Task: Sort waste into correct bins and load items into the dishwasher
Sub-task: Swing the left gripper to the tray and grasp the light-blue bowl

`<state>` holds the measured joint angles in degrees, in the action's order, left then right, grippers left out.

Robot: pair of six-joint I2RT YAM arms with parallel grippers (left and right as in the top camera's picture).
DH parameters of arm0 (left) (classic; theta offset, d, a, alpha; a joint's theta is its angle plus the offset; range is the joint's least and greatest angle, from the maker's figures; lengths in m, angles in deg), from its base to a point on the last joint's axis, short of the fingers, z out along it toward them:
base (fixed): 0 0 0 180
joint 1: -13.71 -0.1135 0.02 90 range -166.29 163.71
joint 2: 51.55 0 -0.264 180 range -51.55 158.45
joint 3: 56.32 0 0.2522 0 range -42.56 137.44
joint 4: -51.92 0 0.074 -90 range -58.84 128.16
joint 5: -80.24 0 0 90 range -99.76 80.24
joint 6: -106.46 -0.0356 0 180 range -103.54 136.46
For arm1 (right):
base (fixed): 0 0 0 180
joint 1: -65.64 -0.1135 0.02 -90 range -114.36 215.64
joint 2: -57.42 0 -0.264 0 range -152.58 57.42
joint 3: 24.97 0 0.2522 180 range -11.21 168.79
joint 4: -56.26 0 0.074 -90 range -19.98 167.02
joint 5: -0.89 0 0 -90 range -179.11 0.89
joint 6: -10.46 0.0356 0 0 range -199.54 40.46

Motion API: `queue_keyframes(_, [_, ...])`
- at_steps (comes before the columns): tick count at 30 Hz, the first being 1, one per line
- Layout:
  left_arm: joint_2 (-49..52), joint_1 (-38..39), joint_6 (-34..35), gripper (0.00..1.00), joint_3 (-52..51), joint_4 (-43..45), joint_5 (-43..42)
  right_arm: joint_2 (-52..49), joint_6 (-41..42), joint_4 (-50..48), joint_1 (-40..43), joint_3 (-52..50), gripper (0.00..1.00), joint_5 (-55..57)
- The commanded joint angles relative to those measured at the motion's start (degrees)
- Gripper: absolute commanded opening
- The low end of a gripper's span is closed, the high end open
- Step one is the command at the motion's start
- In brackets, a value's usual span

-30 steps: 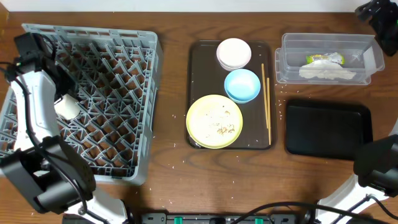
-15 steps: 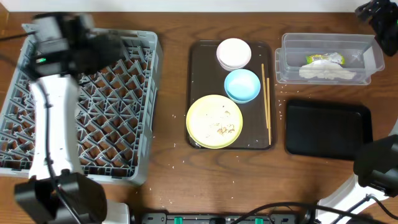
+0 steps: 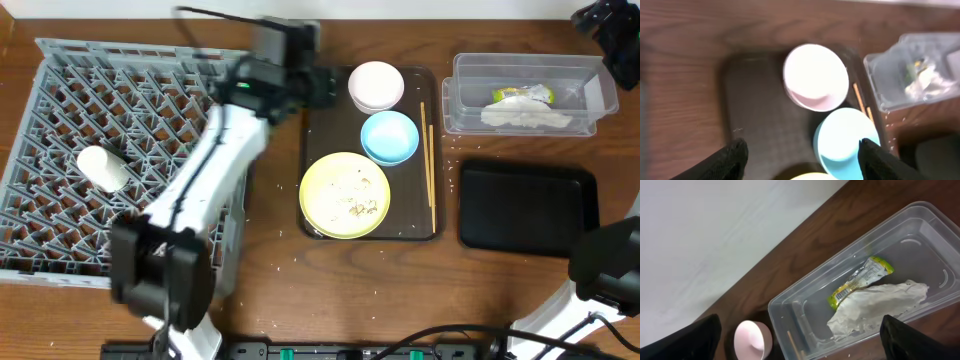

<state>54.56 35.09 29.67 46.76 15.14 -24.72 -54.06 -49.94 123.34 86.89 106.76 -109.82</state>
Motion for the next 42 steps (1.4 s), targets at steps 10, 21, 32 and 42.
queue_keyframes(10, [11.1,6.0,-0.7,0.72,0.5,3.0,3.9,1.0,0.3,0.1,0.4,0.1,0.99,0.3])
queue_keyframes(21, [14.9,6.6,-0.7,0.6,0.5,2.8,3.9,1.0,0.3,0.1,0.4,0.1,0.99,0.3])
queue_keyframes(32, [18.1,9.4,-0.7,0.57,0.4,2.8,3.9,1.0,0.3,0.1,0.4,0.1,0.99,0.3])
queue_keyframes(42, [18.6,9.4,-0.7,0.26,0.4,2.8,3.9,1.0,0.4,0.1,0.4,0.1,0.99,0.3])
